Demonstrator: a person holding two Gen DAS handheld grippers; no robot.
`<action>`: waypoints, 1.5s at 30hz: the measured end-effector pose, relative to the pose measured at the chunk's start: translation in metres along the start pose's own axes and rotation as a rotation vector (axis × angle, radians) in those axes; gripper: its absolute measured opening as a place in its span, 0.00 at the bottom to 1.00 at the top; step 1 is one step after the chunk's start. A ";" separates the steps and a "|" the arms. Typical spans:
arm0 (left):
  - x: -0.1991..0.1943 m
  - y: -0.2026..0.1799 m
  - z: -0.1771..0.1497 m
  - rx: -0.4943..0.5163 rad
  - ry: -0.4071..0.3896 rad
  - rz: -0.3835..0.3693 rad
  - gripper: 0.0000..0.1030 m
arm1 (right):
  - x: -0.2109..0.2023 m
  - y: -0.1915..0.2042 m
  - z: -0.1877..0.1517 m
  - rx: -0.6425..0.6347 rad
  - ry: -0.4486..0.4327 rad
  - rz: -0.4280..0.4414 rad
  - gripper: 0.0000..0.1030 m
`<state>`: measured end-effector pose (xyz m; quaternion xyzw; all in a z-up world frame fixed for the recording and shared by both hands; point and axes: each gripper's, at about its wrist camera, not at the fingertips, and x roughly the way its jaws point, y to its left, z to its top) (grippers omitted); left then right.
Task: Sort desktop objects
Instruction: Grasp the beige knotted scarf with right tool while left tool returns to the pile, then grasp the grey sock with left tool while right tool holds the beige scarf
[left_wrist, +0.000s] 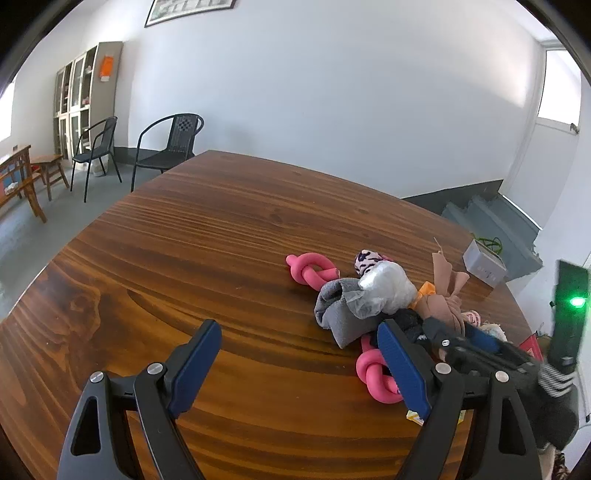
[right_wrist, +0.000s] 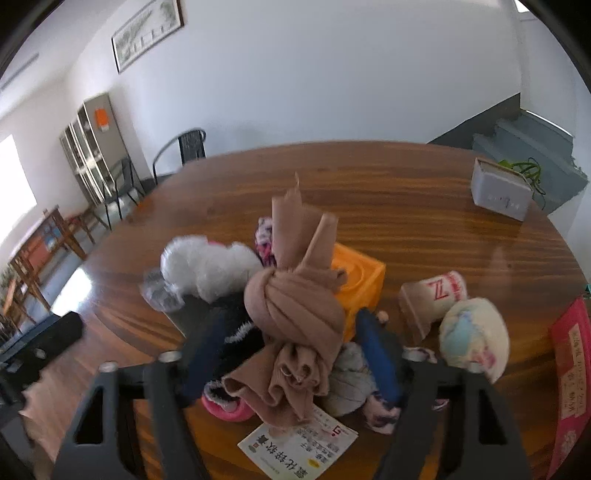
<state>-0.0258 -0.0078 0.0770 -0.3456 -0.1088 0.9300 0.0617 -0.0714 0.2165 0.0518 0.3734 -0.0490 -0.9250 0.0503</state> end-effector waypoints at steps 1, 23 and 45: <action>0.000 -0.001 0.000 0.004 0.002 0.000 0.86 | 0.001 0.000 -0.001 -0.005 -0.001 -0.005 0.50; 0.013 -0.014 -0.005 0.082 0.003 -0.025 0.86 | -0.102 -0.043 -0.033 0.114 -0.194 -0.002 0.41; 0.099 -0.044 0.017 0.276 0.084 -0.106 0.66 | -0.115 -0.066 -0.045 0.176 -0.214 0.011 0.41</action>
